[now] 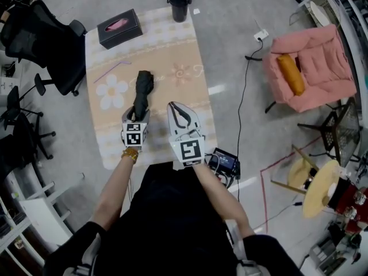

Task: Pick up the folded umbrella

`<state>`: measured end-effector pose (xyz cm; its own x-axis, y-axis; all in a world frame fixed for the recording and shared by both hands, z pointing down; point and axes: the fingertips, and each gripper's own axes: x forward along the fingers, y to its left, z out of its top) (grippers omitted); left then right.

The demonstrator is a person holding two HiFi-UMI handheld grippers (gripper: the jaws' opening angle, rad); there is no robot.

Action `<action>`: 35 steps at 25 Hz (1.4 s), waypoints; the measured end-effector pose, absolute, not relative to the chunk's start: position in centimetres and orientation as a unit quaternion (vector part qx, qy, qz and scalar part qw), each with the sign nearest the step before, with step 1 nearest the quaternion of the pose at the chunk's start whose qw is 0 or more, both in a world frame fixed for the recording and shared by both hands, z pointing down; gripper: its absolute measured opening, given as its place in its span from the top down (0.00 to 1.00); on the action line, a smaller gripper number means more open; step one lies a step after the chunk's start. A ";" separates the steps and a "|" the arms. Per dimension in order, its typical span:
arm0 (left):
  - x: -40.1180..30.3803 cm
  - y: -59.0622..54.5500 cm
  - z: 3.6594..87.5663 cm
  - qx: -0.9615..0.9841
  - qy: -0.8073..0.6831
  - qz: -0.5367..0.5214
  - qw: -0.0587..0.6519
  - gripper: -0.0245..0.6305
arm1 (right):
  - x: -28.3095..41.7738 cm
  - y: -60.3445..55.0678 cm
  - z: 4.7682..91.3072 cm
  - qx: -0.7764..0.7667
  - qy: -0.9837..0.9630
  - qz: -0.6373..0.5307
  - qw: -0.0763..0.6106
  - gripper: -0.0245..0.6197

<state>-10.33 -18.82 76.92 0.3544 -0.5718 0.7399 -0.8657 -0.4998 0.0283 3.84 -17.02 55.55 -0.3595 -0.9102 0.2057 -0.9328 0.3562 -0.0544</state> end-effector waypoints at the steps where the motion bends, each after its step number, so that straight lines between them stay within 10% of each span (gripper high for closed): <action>1: -10.2 -19.0 77.1 0.794 -0.453 0.343 0.217 0.55 | 3.8 -17.0 55.6 0.561 -0.821 0.081 0.071 0.94; 35: -10.6 -20.3 78.3 0.773 -0.471 0.347 0.245 0.64 | 1.9 -17.8 56.0 0.535 -0.837 0.084 0.081 0.94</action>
<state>-10.64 -20.25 78.33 0.3148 -0.5584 0.7675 -0.8987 -0.4354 0.0518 1.88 -17.76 55.99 -0.4138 -0.8820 0.2257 -0.9092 0.4128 -0.0537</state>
